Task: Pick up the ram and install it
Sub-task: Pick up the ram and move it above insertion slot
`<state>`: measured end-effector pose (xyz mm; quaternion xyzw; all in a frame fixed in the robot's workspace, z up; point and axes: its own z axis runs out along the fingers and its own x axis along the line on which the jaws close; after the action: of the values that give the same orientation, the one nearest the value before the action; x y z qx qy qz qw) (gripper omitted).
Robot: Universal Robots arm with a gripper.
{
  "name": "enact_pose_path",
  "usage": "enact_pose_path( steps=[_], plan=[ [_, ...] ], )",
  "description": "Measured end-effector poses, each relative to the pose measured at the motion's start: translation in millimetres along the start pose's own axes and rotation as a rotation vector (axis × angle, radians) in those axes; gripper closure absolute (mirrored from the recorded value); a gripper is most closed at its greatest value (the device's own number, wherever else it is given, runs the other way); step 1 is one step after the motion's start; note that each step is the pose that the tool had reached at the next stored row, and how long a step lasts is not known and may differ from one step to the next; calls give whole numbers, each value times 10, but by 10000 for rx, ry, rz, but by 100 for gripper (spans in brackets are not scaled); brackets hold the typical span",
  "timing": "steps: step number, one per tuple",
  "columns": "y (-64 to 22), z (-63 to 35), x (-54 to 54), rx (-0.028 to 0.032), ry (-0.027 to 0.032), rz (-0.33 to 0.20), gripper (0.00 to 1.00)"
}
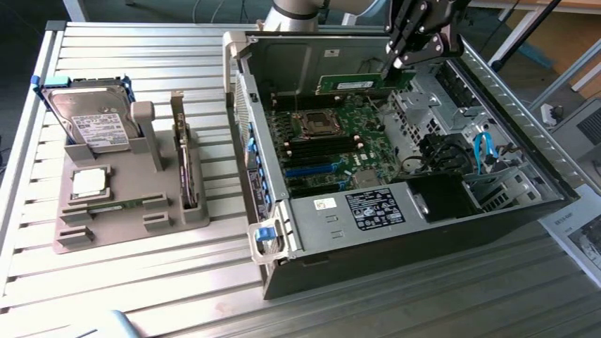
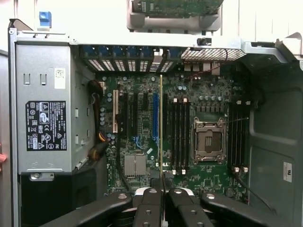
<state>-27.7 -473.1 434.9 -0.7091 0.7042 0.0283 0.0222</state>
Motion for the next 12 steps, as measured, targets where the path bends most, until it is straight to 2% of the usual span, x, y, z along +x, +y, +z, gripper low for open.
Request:
enact_pose_path(
  steps=[12],
  plan=[
    [-30,29,-228,0,1,0,88]
  ],
)
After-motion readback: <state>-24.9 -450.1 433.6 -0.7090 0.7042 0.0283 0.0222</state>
